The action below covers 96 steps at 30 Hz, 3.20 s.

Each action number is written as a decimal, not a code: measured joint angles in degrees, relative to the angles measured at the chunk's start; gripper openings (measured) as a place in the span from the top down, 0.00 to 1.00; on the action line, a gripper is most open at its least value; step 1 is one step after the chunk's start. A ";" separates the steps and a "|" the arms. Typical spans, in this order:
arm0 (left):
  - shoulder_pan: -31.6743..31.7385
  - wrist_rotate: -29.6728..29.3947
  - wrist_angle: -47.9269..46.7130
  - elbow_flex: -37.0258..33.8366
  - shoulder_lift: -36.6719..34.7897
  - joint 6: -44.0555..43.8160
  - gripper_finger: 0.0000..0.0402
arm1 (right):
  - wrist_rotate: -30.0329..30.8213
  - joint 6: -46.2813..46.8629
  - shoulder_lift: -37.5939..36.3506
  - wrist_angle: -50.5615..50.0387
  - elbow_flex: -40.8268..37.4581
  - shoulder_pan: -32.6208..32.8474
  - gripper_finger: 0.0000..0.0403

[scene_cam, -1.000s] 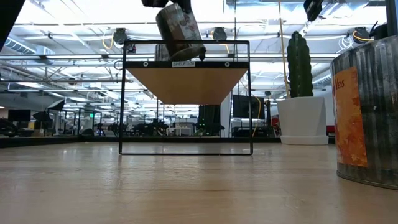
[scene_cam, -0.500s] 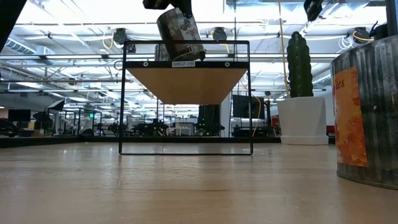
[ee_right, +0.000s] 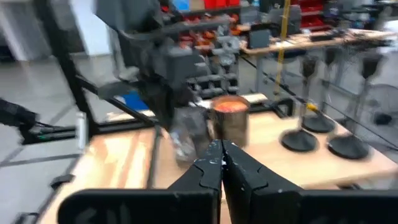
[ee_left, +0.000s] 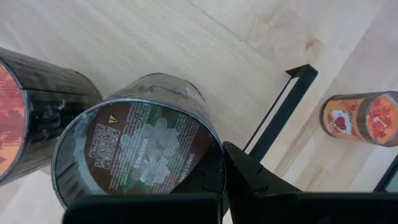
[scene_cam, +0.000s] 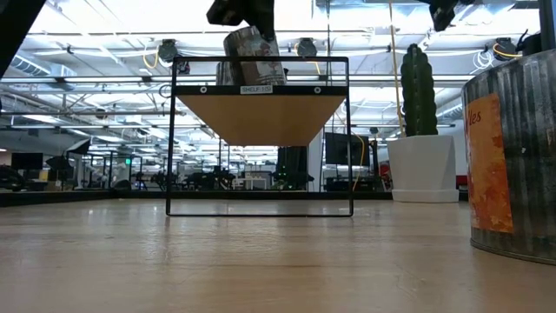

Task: Pick & Place candle stick holders
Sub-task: Put the brown scented candle on the shelf

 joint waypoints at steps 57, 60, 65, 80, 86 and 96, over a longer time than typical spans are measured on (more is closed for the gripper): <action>2.15 7.72 3.41 -0.04 0.16 1.46 0.95 | 1.21 2.54 -2.13 2.92 -4.83 0.00 1.00; 2.40 7.72 3.41 -0.04 0.14 1.46 0.95 | 1.21 2.54 -2.13 2.91 -4.83 0.00 1.00; 2.49 7.21 3.41 -0.04 0.11 1.11 0.95 | 1.21 2.54 -2.13 2.90 -4.83 0.01 1.00; 2.45 7.10 3.87 -0.04 0.10 1.32 0.95 | 1.19 2.54 -2.13 2.92 -4.81 0.00 1.00; 2.45 7.09 3.87 -0.04 0.10 1.32 0.95 | 1.19 2.54 -2.13 2.90 -4.81 0.00 1.00; 2.45 7.08 3.87 -0.04 0.10 1.14 0.95 | 1.19 2.54 -2.13 2.90 -4.79 0.00 1.00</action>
